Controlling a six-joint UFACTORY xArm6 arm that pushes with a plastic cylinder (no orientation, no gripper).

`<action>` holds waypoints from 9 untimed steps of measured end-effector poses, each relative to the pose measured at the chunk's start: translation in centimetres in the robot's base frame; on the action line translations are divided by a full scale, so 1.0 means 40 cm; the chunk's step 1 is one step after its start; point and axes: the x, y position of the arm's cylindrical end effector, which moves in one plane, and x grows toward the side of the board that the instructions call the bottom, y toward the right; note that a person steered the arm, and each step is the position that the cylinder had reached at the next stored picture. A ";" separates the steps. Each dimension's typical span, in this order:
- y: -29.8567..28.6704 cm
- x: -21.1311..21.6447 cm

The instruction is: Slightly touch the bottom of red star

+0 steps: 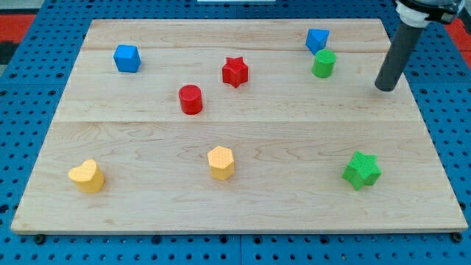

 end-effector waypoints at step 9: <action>-0.658 -0.104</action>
